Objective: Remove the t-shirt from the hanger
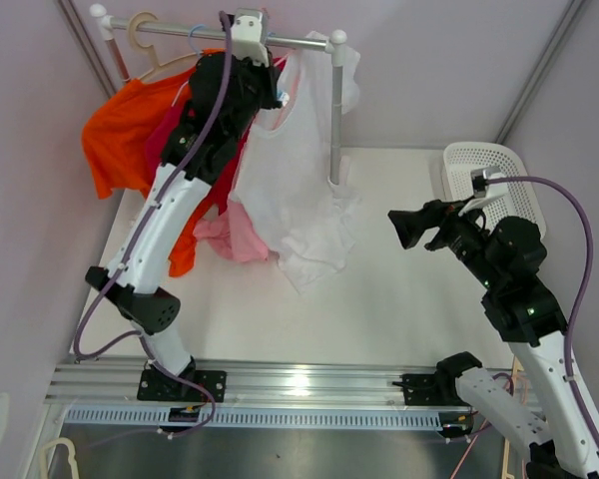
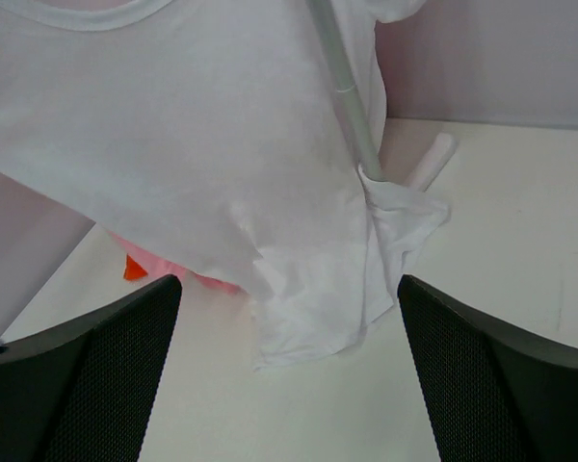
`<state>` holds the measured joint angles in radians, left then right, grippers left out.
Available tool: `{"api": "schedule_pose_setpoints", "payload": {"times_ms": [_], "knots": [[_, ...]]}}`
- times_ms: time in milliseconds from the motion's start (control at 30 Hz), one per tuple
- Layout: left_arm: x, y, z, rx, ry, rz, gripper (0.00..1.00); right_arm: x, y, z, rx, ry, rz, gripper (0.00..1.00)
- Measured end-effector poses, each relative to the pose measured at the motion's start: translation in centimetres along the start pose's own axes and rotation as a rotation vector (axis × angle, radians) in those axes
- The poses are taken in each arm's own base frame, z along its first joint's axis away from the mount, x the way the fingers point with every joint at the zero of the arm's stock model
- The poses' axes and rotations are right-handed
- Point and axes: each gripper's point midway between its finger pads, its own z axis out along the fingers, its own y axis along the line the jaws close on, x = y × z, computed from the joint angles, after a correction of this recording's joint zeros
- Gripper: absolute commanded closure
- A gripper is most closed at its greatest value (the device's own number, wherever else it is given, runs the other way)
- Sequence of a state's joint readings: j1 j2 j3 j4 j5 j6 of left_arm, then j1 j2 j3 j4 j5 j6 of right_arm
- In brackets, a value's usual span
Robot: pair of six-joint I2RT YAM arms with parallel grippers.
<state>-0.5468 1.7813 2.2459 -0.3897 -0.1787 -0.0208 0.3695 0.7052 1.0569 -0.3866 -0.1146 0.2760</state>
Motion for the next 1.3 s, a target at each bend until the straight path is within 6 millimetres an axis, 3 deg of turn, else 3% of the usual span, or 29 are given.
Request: {"api": "schedule_pose_setpoints", "payload": {"times_ms": [167, 233, 333, 533, 733, 833, 933, 1067, 1133, 1233, 1300], "knots": [[1.6, 3.3, -5.2, -0.222, 0.097, -0.159, 0.99, 2.2, 3.0, 2.3, -0.166, 0.124, 0.007, 0.05], [3.1, 4.1, -7.6, -0.314, 0.148, -0.225, 0.99, 4.0, 5.3, 3.1, -0.265, 0.191, 0.004, 0.02], [4.4, 3.2, -10.0, -0.397, 0.193, -0.268, 0.99, 7.1, 10.1, 2.8, -0.433, 0.279, -0.031, 0.00], [6.0, 1.7, -11.8, -0.473, 0.265, -0.266, 1.00, 10.3, 18.9, 0.2, -0.739, 0.314, -0.134, 0.01], [7.1, 1.8, -12.5, -0.508, 0.303, -0.286, 0.99, 13.4, 22.2, 1.7, -0.819, 0.305, -0.180, 0.05], [7.3, 1.8, -12.5, -0.512, 0.306, -0.294, 0.99, 15.2, 23.1, 3.3, -0.815, 0.317, -0.187, 0.16], [7.4, 1.7, -12.5, -0.513, 0.306, -0.303, 0.99, 16.9, 23.7, 4.2, -0.815, 0.325, -0.199, 1.00], [8.3, 1.6, -11.9, -0.504, 0.296, -0.286, 0.99, 17.9, 24.7, 3.4, -0.808, 0.337, -0.196, 1.00], [8.6, 1.6, -11.2, -0.499, 0.285, -0.257, 0.99, 18.3, 26.1, 1.3, -0.827, 0.329, -0.211, 1.00], [8.8, 1.8, -9.9, -0.490, 0.295, -0.217, 0.99, 19.2, 28.0, -4.5, -0.900, 0.324, -0.220, 1.00], [8.5, 2.1, -8.6, -0.484, 0.303, -0.206, 0.99, 19.6, 28.0, -6.9, -0.904, 0.316, -0.200, 1.00]]}}
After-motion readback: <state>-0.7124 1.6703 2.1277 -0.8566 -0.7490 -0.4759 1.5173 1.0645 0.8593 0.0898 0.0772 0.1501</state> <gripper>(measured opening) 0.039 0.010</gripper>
